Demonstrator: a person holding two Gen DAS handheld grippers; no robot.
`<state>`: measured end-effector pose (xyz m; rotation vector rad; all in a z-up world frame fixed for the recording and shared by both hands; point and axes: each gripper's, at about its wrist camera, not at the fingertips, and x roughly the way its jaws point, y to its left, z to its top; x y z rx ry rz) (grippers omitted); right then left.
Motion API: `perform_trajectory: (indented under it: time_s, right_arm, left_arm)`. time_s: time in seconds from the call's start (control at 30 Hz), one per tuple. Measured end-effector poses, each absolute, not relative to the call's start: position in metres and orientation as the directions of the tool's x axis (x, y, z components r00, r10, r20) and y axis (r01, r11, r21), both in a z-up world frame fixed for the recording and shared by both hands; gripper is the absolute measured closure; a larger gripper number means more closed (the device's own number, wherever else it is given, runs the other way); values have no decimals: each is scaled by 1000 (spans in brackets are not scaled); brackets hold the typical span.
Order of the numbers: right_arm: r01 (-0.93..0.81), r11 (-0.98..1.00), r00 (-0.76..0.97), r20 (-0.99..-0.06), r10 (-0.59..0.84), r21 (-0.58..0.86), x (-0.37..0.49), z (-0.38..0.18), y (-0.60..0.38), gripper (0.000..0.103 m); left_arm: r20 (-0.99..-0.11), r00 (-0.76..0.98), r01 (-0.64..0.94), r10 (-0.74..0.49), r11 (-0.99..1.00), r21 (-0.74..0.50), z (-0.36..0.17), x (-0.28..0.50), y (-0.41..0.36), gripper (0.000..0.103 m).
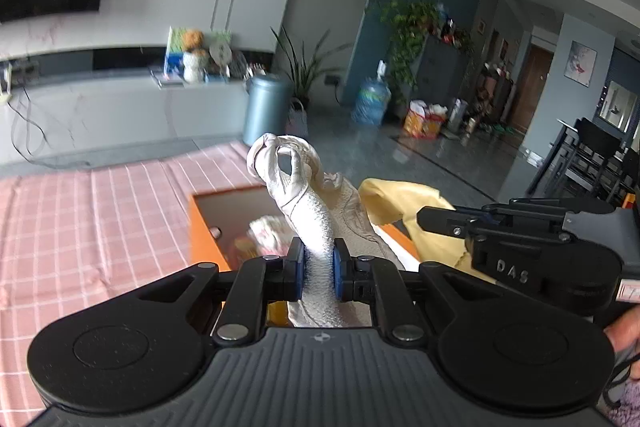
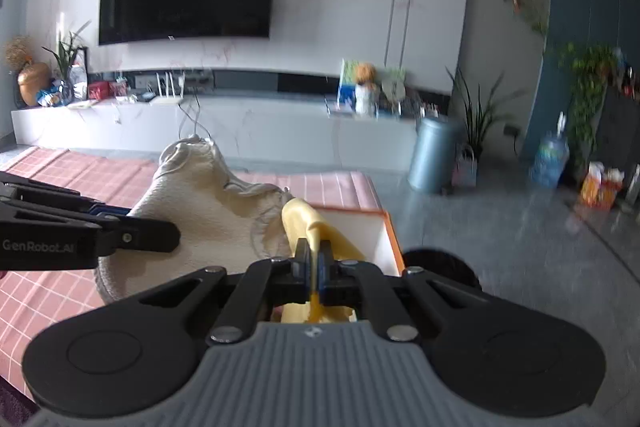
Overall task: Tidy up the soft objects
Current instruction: 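Carry the bib and yellow cloth over the orange box with both tools, then lower the bib and cloth into the box and open both tools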
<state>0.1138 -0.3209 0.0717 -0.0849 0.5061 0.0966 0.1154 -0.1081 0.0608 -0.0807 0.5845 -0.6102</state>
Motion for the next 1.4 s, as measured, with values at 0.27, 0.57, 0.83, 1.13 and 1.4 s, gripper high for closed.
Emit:
perform_trajectory:
  time_s: [0.27,0.57,0.83,1.13,1.4]
  right_arm:
    - [-84,996,801,-597,54,-22,134,41,-352,103]
    - [-96,995,698,-710,95,40,149,-3,-359,102]
    - [-88,994,625,-774,104,63,163,-27,-357,101]
    - [-74,995,625,-774,100,68,163,-23,-361,88]
    - [-79,997,694,-717,64,13,151,1,-356,64]
  left_arm:
    - [-569,611,510,-550,824,-248,37,132,-122,88]
    - [-680,544,520,-492,833,-187,11,146,-149,88]
    - [-748,517,578,-416,814,-53,-4,144,-172,87]
    - [-766,532,589,-359,808,30,-8,141,-177,73]
    - [-714,613,569,-339,816,101,13,127,-171,43]
